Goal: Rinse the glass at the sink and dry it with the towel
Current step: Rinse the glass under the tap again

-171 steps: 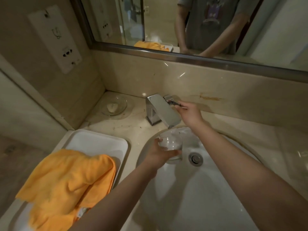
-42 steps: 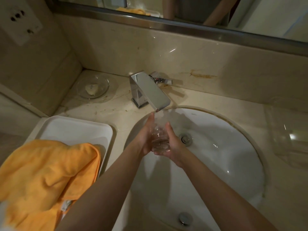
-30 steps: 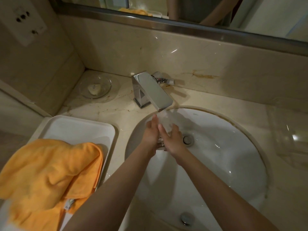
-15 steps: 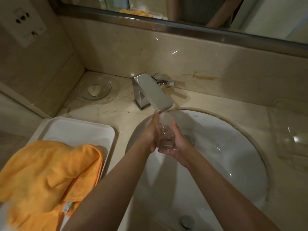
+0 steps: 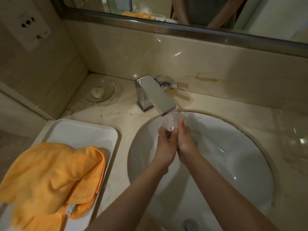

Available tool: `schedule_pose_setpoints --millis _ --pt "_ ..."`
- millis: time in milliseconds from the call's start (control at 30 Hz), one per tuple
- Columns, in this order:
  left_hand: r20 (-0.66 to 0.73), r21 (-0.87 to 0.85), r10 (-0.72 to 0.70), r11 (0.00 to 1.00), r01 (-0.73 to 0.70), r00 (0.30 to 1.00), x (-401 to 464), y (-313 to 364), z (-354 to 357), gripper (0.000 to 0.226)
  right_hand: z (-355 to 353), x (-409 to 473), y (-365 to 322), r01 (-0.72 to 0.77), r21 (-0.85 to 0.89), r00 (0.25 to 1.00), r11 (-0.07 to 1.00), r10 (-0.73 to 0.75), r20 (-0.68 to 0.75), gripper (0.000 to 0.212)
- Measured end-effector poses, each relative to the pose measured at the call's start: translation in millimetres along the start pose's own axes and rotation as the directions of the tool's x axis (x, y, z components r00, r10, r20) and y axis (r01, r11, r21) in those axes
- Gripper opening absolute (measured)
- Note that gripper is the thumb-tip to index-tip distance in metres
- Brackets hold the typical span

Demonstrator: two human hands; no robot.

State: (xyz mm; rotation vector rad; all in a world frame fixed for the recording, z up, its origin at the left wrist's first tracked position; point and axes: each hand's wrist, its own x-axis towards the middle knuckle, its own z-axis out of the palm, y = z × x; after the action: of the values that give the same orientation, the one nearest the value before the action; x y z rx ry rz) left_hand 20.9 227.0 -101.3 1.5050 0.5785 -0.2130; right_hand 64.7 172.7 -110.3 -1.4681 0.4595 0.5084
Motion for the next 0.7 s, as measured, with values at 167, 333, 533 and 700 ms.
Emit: schedule_pose_setpoints --millis 167,333,533,700 --pt "0.02 0.099 0.009 0.995 -0.011 1.0 2 8 -13 0.032 2 -8 -4 -0.048 0.05 0.999 0.998 0.048 0.004 0.095" --pt "0.04 0.182 0.109 0.977 -0.114 0.993 7 2 -21 0.052 -3 -4 -17 -0.089 0.02 0.99 0.996 0.086 0.108 0.11" --pt "0.049 -0.018 0.152 0.988 -0.152 0.987 6 2 -22 0.046 -5 4 -11 -0.061 0.106 0.991 0.993 0.047 0.125 0.069" --pt "0.145 -0.052 0.107 0.994 -0.101 0.984 19 17 -34 0.053 -7 -3 -2 0.004 -0.002 0.982 1.0 -0.004 0.186 0.046"
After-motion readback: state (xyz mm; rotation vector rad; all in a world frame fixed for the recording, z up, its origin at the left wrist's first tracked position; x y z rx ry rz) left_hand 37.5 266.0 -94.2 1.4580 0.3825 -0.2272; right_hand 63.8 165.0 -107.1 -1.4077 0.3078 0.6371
